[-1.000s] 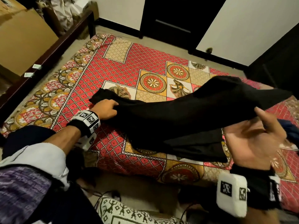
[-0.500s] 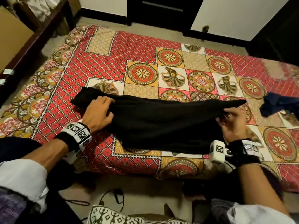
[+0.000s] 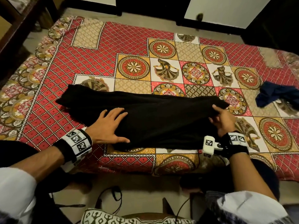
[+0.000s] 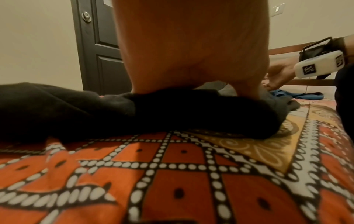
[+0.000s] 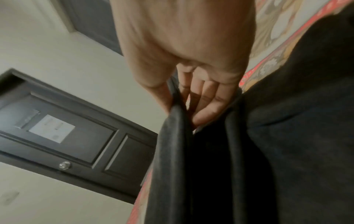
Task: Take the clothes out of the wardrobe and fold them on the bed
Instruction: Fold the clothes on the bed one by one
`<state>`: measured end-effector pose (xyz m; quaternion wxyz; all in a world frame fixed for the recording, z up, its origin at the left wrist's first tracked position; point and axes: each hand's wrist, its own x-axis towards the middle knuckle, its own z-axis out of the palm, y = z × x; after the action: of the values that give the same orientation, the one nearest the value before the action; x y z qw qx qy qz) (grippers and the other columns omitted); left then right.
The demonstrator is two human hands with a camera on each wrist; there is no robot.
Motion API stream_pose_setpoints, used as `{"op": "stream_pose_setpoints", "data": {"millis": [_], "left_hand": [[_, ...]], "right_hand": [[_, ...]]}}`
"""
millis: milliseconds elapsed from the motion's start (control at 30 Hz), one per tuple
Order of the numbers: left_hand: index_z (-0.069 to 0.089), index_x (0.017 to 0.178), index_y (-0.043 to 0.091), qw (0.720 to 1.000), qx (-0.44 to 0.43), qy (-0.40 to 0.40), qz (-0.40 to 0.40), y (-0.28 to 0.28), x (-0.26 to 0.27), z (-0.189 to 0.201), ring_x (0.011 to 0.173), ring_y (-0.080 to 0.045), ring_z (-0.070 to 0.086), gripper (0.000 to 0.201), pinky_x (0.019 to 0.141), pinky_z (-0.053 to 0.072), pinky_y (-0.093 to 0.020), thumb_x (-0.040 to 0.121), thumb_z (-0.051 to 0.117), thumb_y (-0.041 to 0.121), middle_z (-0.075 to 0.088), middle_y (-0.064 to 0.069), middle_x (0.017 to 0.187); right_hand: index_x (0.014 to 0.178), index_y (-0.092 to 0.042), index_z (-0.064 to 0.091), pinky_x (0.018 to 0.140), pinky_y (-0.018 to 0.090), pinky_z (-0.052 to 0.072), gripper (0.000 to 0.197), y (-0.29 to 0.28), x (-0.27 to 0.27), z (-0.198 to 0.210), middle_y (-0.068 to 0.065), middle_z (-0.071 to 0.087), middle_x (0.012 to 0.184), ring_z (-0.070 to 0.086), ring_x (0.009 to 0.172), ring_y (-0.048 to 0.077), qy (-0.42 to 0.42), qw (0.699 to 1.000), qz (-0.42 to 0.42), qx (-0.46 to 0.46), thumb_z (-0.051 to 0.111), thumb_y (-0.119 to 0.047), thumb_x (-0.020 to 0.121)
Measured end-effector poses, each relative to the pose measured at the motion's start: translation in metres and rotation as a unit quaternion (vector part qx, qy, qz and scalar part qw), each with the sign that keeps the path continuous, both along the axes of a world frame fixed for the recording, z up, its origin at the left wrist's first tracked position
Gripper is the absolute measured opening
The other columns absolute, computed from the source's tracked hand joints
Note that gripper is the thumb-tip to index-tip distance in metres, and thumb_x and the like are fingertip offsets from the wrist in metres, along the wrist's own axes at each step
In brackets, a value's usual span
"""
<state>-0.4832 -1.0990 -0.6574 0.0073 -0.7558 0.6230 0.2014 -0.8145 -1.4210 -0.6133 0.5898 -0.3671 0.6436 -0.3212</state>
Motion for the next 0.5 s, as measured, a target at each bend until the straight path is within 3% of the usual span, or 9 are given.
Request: {"op": "stream_pose_setpoints", "data": {"millis": [100, 200, 267, 300, 400, 500], "left_hand": [[-0.002, 0.162, 0.023, 1.0, 0.022, -0.008, 0.004, 0.002, -0.006, -0.001, 0.156, -0.02, -0.007, 0.129, 0.124, -0.002, -0.058, 0.067, 0.036, 0.1, -0.009, 0.001, 0.168], [-0.007, 0.162, 0.023, 0.999, 0.035, 0.0, 0.016, 0.003, -0.006, -0.003, 0.155, -0.019, -0.013, 0.132, 0.123, -0.007, -0.059, 0.065, 0.037, 0.101, -0.014, 0.003, 0.168], [-0.009, 0.161, 0.024, 0.999, 0.042, 0.013, 0.025, 0.004, -0.006, -0.005, 0.155, -0.017, -0.016, 0.135, 0.122, -0.009, -0.059, 0.063, 0.038, 0.102, -0.017, 0.005, 0.167], [-0.009, 0.161, 0.024, 0.998, 0.043, 0.02, 0.028, 0.004, -0.006, -0.006, 0.154, -0.016, -0.017, 0.136, 0.122, -0.01, -0.06, 0.061, 0.038, 0.103, -0.017, 0.006, 0.167], [-0.007, 0.161, 0.024, 0.997, 0.03, 0.048, 0.049, 0.001, -0.002, -0.008, 0.155, -0.015, -0.015, 0.141, 0.123, -0.009, -0.058, 0.056, 0.038, 0.106, -0.015, 0.007, 0.167], [0.002, 0.162, 0.024, 0.99, -0.008, 0.087, 0.113, 0.003, 0.009, -0.009, 0.155, -0.014, -0.008, 0.138, 0.125, -0.008, -0.053, 0.056, 0.036, 0.107, -0.005, 0.006, 0.168]], "right_hand": [[0.093, -0.016, 0.067, 0.059, 0.023, 0.054, 0.008, -0.003, -0.002, -0.017, 0.004, 0.073, 0.105, 0.067, 0.081, 0.015, 0.087, 0.996, 0.018, 0.019, 0.073, -0.011, 0.091], [0.085, -0.015, 0.071, 0.072, 0.039, 0.06, 0.01, -0.011, -0.008, -0.032, 0.009, 0.076, 0.096, 0.07, 0.087, 0.025, 0.178, 0.982, 0.034, -0.047, 0.076, -0.018, 0.077], [0.099, -0.013, 0.077, 0.089, 0.048, 0.06, 0.04, -0.012, -0.013, -0.036, 0.011, 0.077, 0.096, 0.073, 0.095, 0.033, 0.268, 0.958, 0.058, -0.083, 0.074, -0.03, 0.063], [0.109, -0.013, 0.075, 0.094, 0.048, 0.057, 0.05, -0.005, -0.011, -0.03, 0.013, 0.076, 0.101, 0.071, 0.101, 0.036, 0.308, 0.944, 0.072, -0.098, 0.073, -0.033, 0.064], [0.14, -0.008, 0.053, 0.099, 0.049, 0.05, 0.066, 0.014, -0.001, -0.013, 0.021, 0.066, 0.126, 0.061, 0.119, 0.041, 0.425, 0.876, 0.108, -0.198, 0.075, -0.025, 0.08], [0.152, -0.007, 0.038, 0.105, 0.054, 0.046, 0.07, 0.017, 0.003, -0.016, 0.023, 0.054, 0.143, 0.053, 0.13, 0.042, 0.472, 0.817, 0.223, -0.247, 0.067, -0.023, 0.089]]}}
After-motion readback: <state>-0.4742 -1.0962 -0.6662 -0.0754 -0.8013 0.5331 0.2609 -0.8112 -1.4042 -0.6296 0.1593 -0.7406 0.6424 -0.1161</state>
